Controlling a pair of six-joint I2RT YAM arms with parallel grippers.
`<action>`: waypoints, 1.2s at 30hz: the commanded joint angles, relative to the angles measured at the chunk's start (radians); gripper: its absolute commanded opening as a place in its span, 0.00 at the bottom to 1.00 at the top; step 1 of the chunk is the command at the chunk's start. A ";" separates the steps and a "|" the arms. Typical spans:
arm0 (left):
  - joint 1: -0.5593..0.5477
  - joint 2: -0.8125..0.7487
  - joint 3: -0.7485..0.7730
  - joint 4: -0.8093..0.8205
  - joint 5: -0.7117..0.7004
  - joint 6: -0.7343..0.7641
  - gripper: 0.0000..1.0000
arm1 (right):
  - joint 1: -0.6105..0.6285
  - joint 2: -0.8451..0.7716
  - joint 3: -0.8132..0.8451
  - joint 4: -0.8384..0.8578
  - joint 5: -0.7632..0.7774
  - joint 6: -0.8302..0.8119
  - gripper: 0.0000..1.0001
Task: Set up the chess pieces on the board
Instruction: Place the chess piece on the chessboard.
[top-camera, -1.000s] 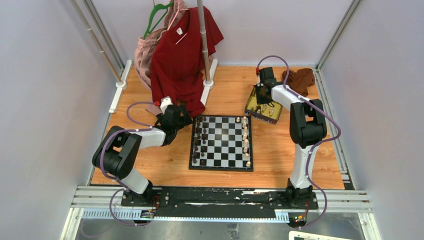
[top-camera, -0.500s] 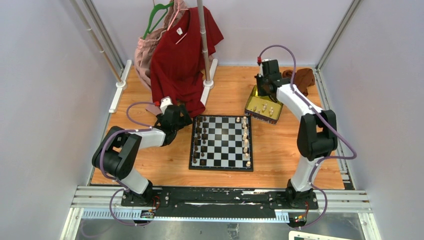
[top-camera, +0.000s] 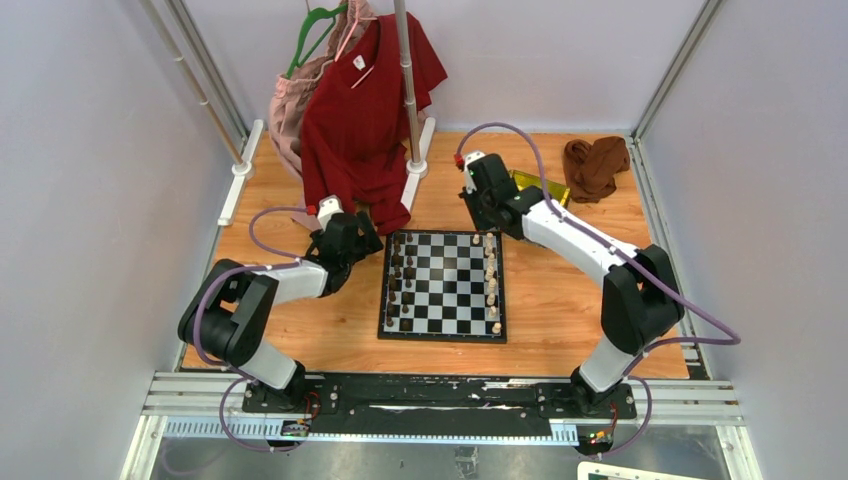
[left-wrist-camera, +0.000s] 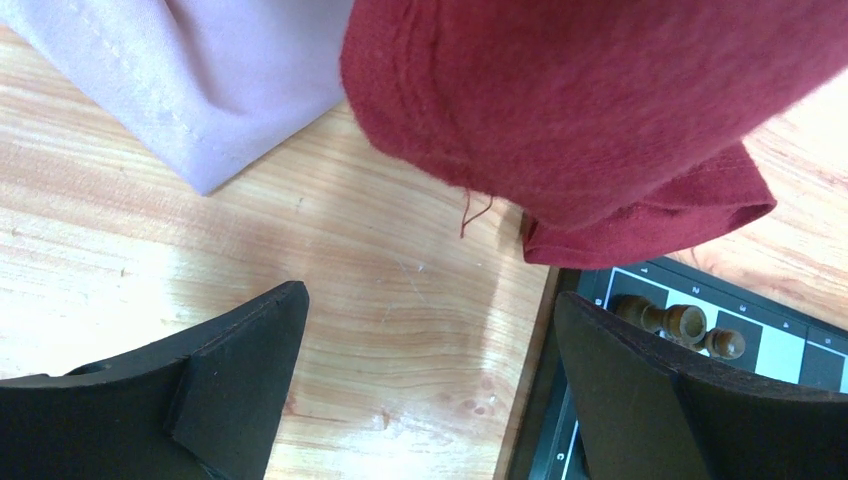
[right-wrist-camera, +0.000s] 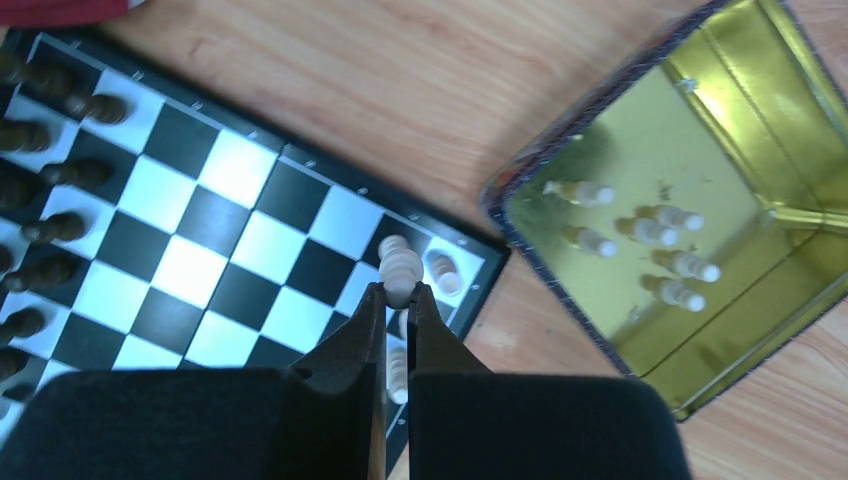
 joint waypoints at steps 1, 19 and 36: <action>0.008 -0.025 -0.017 0.016 -0.013 -0.007 1.00 | 0.070 -0.049 -0.046 -0.044 0.068 0.009 0.00; 0.008 -0.019 -0.018 0.017 -0.014 0.004 1.00 | 0.158 -0.043 -0.163 -0.018 0.061 0.067 0.00; 0.008 -0.003 -0.015 0.016 -0.018 0.009 1.00 | 0.109 0.038 -0.137 0.008 0.053 0.113 0.00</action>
